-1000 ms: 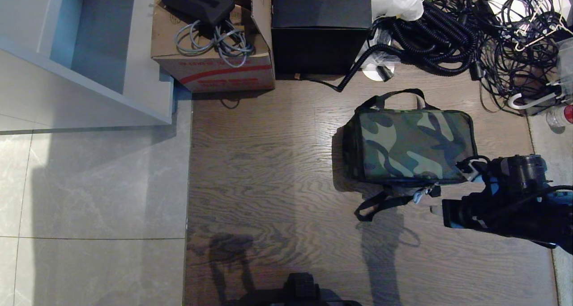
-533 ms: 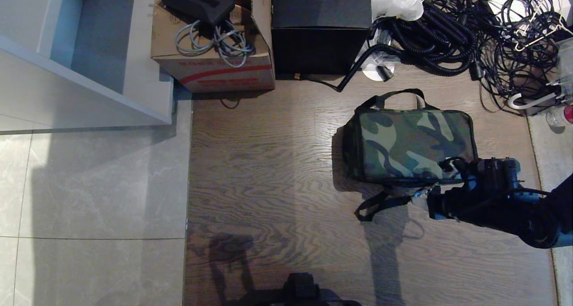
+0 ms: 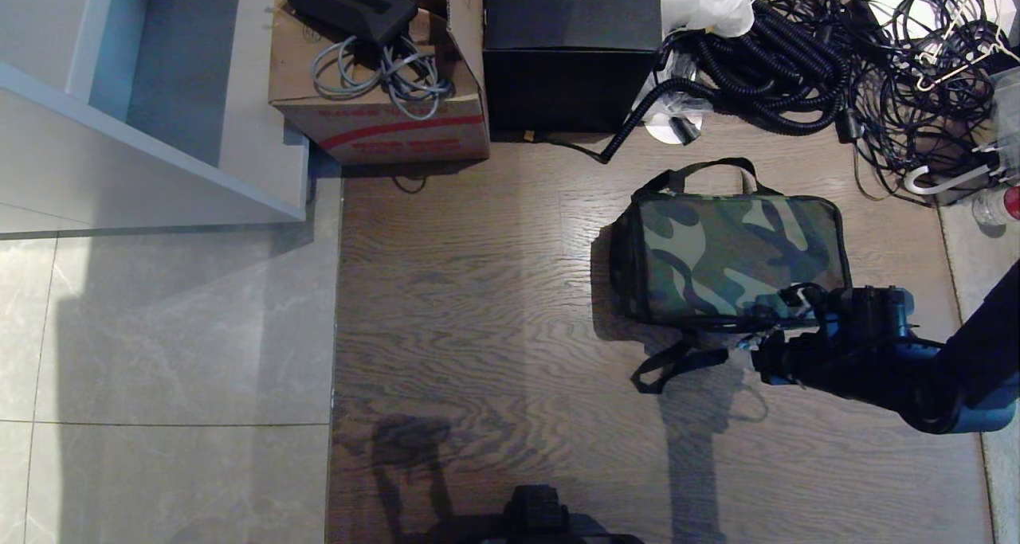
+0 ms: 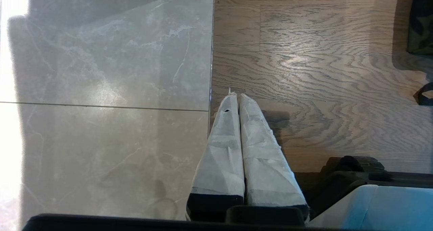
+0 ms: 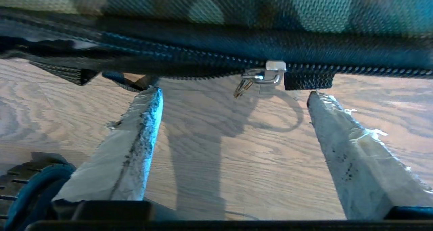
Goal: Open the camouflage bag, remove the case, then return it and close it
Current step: Open the top of the storage box
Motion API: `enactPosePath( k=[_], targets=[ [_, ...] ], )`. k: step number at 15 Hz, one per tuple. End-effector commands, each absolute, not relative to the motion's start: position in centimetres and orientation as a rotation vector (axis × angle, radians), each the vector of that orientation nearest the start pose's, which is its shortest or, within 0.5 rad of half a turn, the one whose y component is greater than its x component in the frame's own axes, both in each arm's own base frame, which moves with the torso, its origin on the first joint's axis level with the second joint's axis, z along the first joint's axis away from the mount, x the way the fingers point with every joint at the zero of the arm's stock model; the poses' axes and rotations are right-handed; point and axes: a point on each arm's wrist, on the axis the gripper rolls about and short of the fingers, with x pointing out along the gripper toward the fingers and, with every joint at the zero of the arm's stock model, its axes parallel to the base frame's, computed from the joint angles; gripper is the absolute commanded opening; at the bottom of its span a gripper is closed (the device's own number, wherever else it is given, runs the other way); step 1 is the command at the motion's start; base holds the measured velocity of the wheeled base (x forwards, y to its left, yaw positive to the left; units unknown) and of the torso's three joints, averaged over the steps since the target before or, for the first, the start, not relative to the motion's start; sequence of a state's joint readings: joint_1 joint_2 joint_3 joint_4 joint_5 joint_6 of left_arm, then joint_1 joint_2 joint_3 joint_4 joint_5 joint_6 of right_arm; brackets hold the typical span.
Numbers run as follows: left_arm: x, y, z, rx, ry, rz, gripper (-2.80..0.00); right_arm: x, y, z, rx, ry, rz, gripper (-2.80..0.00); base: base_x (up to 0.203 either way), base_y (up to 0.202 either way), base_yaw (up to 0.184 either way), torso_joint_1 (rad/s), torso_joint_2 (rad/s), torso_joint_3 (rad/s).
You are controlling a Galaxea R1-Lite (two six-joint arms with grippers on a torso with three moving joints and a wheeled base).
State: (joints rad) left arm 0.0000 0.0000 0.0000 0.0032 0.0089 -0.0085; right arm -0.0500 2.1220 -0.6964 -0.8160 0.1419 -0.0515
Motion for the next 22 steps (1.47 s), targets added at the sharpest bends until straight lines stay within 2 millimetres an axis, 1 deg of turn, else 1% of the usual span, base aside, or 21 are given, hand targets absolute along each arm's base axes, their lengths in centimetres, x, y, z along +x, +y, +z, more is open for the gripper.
enactPosePath(
  k=[1,5,9,10,12,14,16,19,20,22],
  targets=[
    [-2.3,0.0,7.5,-0.009,0.003,0.009,-2.80,34.2,-1.3,3.2,0.009,0.603,0.111,0.00,0.000,0.000,0.000,0.000,0.00,0.000],
    [-2.3,0.0,7.5,-0.009,0.003,0.009,-2.80,35.7,-1.4,3.5,0.005,0.517,0.114,0.00,0.000,0.000,0.000,0.000,0.00,0.000],
    [-2.3,0.0,7.5,-0.009,0.003,0.009,-2.80,36.1,-1.4,3.3,0.030,0.511,0.107,0.00,0.000,0.000,0.000,0.000,0.00,0.000],
    [-2.3,0.0,7.5,-0.009,0.003,0.009,-2.80,36.1,-1.4,3.5,0.038,0.501,0.104,-2.80,0.000,0.000,0.000,0.000,0.00,0.000],
    [-2.3,0.0,7.5,-0.009,0.003,0.009,-2.80,36.4,-1.4,3.6,0.073,0.479,0.096,-2.80,0.000,0.000,0.000,0.000,0.00,0.000],
    [-2.3,0.0,7.5,-0.009,0.003,0.009,-2.80,36.3,-1.3,3.2,0.066,0.493,0.098,-2.80,0.000,0.000,0.000,0.000,0.00,0.000],
    [-2.3,0.0,7.5,-0.009,0.003,0.009,-2.80,36.2,-1.3,3.2,0.062,0.488,0.100,-2.80,0.000,0.000,0.000,0.000,0.00,0.000],
    [-2.3,0.0,7.5,-0.009,0.003,0.009,-2.80,35.8,-1.4,3.7,0.044,0.479,0.105,-2.80,0.000,0.000,0.000,0.000,0.00,0.000],
    [-2.3,0.0,7.5,-0.009,0.003,0.009,-2.80,35.4,-1.4,3.9,0.035,0.480,0.105,-2.80,0.000,0.000,0.000,0.000,0.00,0.000],
    [-2.3,0.0,7.5,-0.009,0.003,0.009,-2.80,33.9,-2.0,4.9,0.010,0.487,0.099,-2.80,0.000,0.000,0.000,0.000,0.00,0.000]
  ],
)
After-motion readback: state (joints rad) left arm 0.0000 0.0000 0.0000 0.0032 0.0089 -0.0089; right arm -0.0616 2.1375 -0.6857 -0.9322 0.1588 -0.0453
